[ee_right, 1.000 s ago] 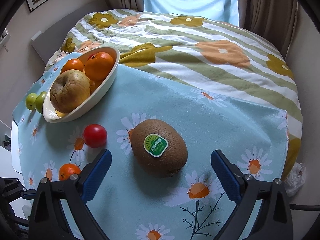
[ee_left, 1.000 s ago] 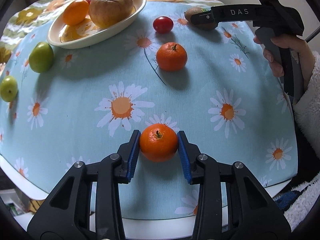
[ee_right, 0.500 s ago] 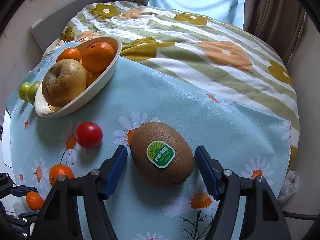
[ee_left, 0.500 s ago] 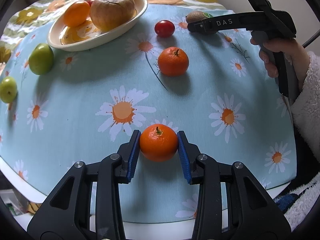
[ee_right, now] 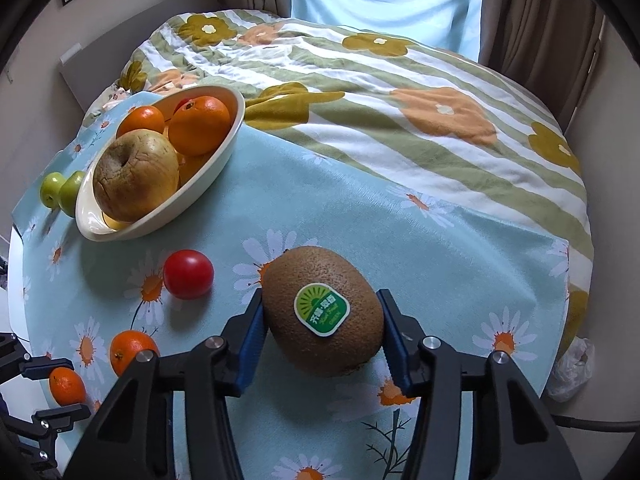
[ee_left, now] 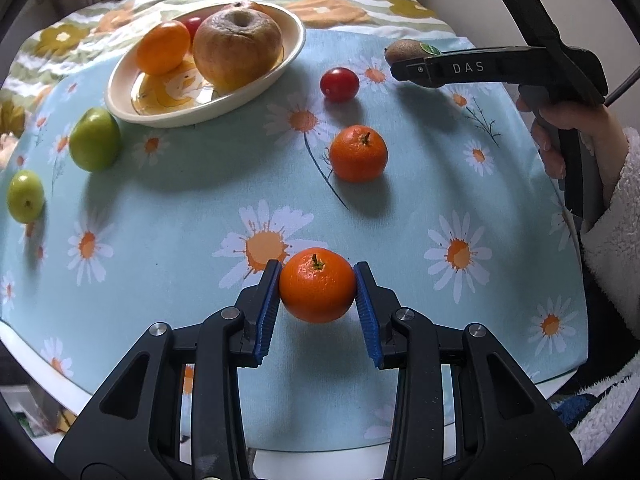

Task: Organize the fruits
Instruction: 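Grasp the small orange on the cloth with the left tool while the right tool grasps the kiwi, then release the small orange into the duck bowl with the left tool while the right tool carries the kiwi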

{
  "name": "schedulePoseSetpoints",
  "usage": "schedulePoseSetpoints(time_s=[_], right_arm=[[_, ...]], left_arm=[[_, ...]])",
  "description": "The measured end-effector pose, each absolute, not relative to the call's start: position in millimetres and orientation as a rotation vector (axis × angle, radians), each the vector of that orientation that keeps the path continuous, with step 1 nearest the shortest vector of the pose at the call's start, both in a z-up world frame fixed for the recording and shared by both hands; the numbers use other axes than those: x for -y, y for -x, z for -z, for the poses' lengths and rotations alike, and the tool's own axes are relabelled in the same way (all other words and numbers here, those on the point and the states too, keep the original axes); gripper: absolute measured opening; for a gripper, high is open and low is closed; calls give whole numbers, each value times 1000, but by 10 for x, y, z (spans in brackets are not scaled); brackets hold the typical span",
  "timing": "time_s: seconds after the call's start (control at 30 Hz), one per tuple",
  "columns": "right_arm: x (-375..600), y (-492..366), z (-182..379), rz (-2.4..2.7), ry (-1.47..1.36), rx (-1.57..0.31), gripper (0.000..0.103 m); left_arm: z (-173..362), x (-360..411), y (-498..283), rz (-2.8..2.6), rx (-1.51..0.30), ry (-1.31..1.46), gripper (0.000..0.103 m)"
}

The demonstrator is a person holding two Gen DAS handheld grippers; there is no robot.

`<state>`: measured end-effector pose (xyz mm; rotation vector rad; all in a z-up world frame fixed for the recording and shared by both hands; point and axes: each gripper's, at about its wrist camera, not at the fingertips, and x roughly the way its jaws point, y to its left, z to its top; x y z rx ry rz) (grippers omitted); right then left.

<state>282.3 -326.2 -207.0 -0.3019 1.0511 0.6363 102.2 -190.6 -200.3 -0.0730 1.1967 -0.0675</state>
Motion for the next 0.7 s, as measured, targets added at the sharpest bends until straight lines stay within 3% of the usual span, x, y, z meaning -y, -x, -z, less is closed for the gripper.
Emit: schedulePoseSetpoints(time_s=[0.7], right_arm=[[3084,-2440,1187,-608,238,-974,48]], left_arm=[[1186,1473,-1187,82,-987,12,41]])
